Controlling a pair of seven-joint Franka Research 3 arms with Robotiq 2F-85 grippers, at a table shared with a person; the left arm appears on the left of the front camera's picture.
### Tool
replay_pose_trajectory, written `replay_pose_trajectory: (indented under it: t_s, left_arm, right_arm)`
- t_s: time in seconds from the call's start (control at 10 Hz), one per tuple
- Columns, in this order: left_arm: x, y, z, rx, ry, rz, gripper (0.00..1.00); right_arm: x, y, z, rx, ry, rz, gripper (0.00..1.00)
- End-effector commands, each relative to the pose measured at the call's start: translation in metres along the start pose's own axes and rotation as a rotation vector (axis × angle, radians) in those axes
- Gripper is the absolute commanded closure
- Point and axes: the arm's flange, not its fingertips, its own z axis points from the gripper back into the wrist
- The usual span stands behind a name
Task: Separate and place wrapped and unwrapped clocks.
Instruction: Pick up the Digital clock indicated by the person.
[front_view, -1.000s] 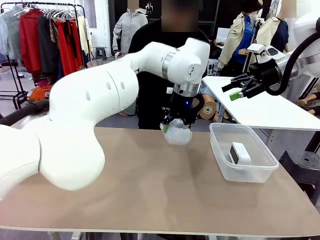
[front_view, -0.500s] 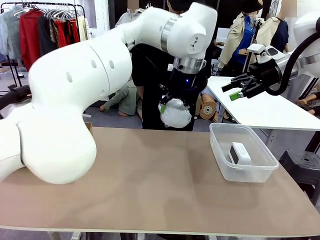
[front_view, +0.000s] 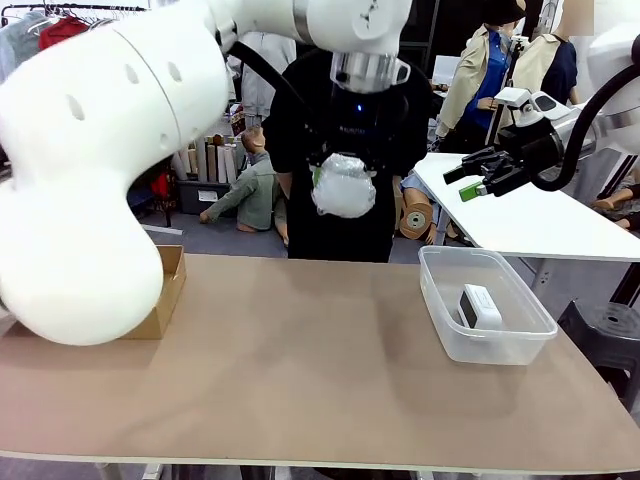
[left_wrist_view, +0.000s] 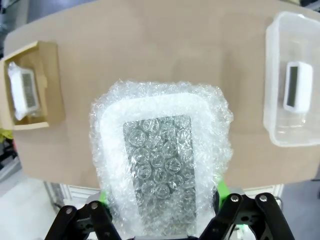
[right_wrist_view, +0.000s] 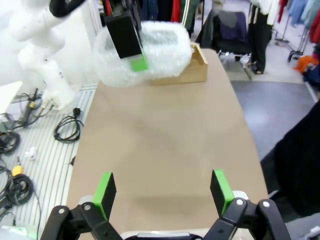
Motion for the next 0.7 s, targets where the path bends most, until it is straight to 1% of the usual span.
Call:
replay_pose_trajectory:
  t_s: [0.0, 0.2, 0.3, 0.4, 0.6]
  left_arm:
    - [-0.054, 0.055, -0.023, -0.055, -0.006, -0.016, 1.00]
    - [-0.055, 0.061, -0.020, -0.047, -0.012, -0.012, 1.00]
    - [-0.054, 0.059, -0.027, -0.005, -0.028, 0.023, 1.00]
    - [0.000, 0.014, 0.023, -0.037, -0.012, -0.001, 1.00]
    - [0.000, 0.014, 0.023, -0.037, -0.012, -0.001, 1.00]
  right_arm:
    - [0.001, 0.000, 0.001, -0.003, 0.003, 0.003, 0.00]
    - [0.001, 0.000, 0.001, -0.003, 0.003, 0.003, 0.00]
    - [0.001, 0.000, 0.001, -0.003, 0.003, 0.003, 0.00]
    - [0.001, 0.000, 0.001, -0.003, 0.003, 0.003, 0.00]
    - [0.001, 0.000, 0.001, -0.003, 0.003, 0.003, 0.00]
